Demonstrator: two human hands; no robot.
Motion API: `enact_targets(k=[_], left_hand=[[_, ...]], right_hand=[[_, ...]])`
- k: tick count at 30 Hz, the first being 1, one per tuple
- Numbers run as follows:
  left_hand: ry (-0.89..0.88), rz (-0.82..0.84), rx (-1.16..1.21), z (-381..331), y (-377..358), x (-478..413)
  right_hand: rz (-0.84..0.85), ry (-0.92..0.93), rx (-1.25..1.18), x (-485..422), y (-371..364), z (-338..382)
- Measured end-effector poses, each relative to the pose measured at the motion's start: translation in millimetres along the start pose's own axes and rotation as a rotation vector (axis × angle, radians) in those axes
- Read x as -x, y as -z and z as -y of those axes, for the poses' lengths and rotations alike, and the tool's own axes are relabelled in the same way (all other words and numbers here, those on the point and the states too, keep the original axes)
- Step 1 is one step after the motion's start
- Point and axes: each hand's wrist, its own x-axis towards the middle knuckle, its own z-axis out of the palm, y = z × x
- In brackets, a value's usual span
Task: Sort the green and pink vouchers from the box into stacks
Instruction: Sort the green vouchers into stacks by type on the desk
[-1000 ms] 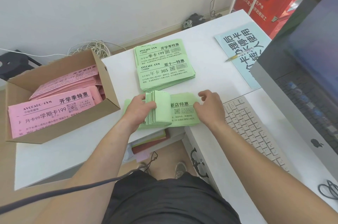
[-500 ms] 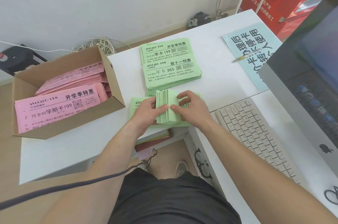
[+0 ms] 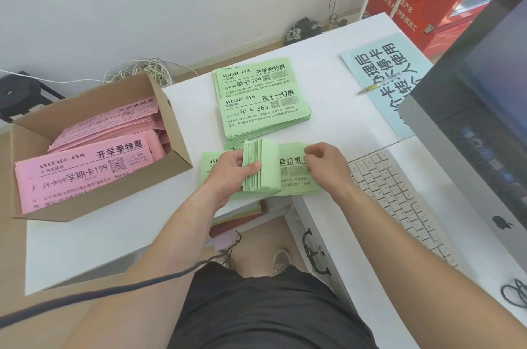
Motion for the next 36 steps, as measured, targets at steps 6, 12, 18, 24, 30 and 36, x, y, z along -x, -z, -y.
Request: enact_targets(k=[6,12,18,24,30,36], left_hand=[[0.020,0.007,0.015,1.3,0.7,-2.5],[0.019,0.016,0.029,2.4,1.6,-3.1],[0.018,0.014,0.025,4.0,2.1,-2.5],[0.018,0.014,0.023,3.2,1.7,-0.6],[0.024,0.017,0.024,3.7,1.6,-0.5],[0.021,0.014,0.029,2.2,-0.1,0.8]], right_hand=[[-0.033,-0.004,0.130,2.5,6.3,-9.4],[-0.062,-0.014,0.173,-1.3,6.1,-18.2],[-0.083,0.002,0.200,-0.7,8.6,-18.7],[-0.075,0.019,0.206,-1.7,11.3,-16.9],[-0.058,0.044,0.213,-2.5,10.4,-16.7],[-0.045,0.077,0.225,-5.7,8.9,-17.4]])
